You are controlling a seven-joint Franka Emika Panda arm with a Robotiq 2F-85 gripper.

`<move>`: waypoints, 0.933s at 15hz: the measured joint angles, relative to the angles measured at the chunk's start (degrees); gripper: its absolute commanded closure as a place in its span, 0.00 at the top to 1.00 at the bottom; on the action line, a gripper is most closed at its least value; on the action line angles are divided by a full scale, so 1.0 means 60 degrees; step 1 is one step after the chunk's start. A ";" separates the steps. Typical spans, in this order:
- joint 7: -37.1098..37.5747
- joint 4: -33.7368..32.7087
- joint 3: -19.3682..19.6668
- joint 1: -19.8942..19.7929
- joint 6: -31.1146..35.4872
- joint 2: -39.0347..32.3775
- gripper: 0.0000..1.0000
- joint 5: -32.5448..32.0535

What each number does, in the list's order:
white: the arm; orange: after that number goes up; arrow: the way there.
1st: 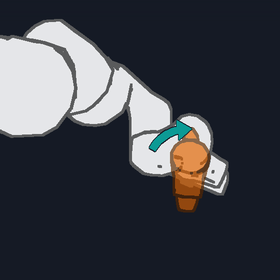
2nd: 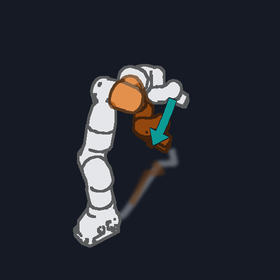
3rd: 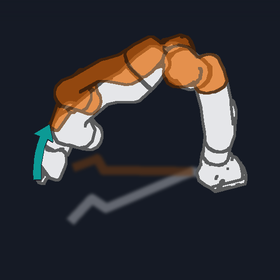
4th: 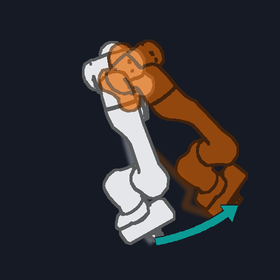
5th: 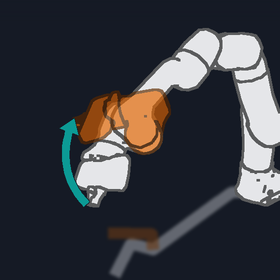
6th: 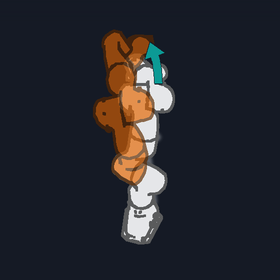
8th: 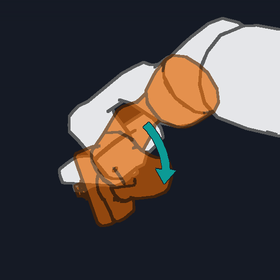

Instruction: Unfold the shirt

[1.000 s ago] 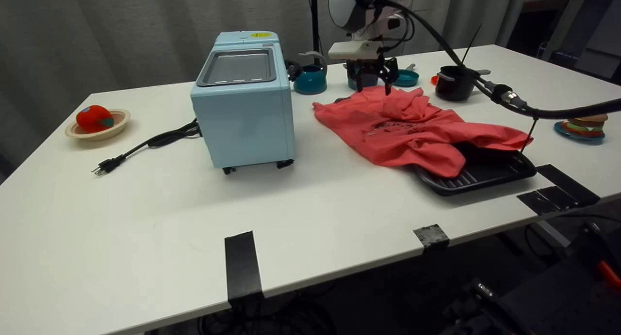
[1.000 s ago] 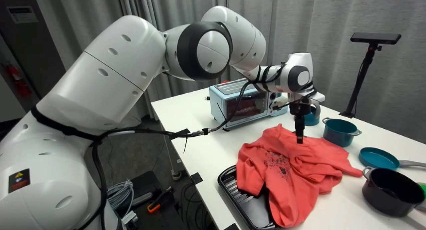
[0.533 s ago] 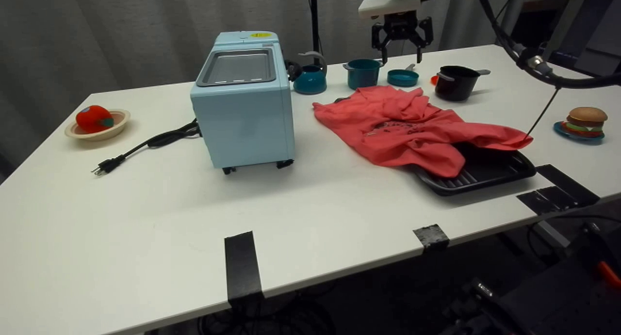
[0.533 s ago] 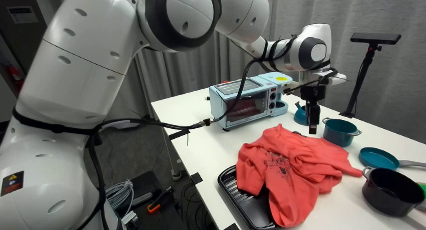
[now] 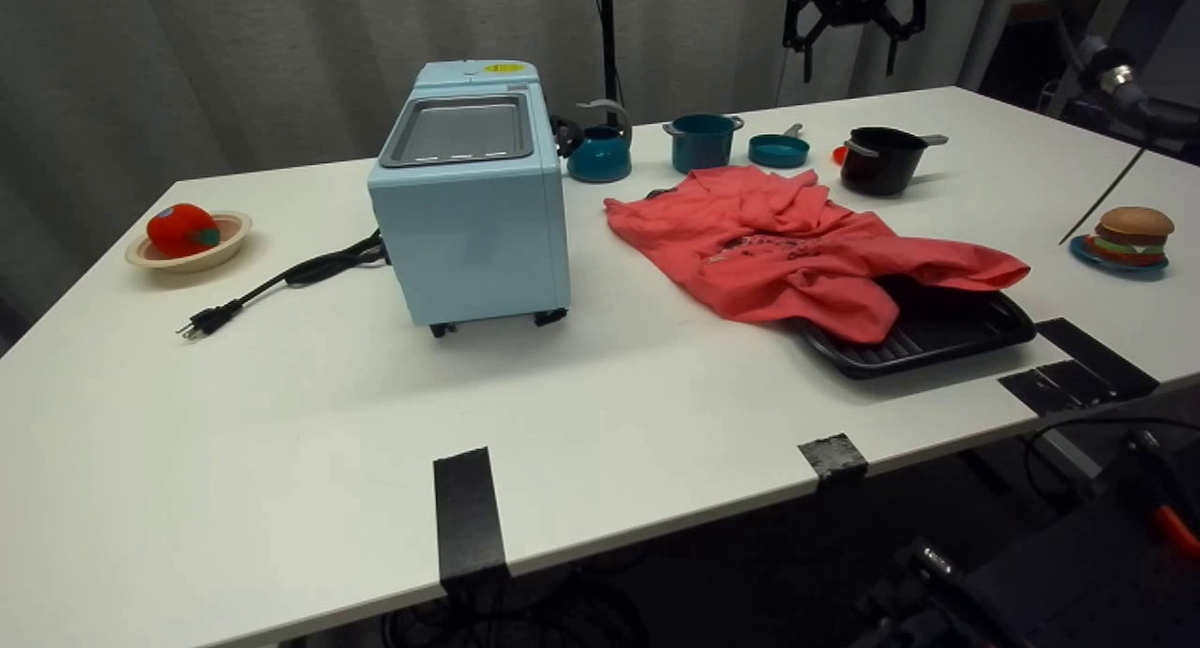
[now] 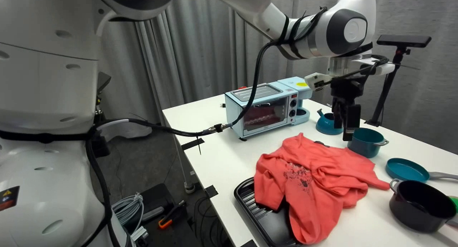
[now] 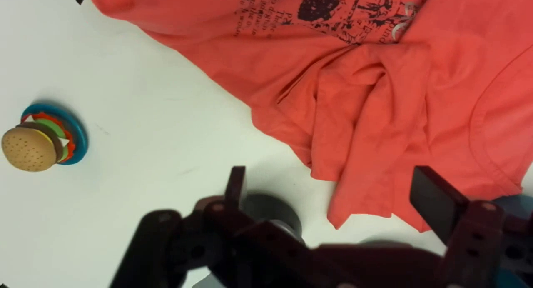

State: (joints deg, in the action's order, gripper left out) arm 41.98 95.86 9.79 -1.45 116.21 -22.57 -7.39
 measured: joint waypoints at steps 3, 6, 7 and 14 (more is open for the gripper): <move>-0.0787 0.0793 0.0004 -0.0178 0.0203 0.0908 1.00 0.0022; -0.1495 0.1324 0.0005 -0.0409 0.0559 0.1607 1.00 0.0229; -0.1704 0.1451 0.0006 -0.0495 0.0635 0.1785 1.00 0.0337; -0.2066 0.1839 0.0037 -0.0855 0.0705 0.2404 1.00 0.1060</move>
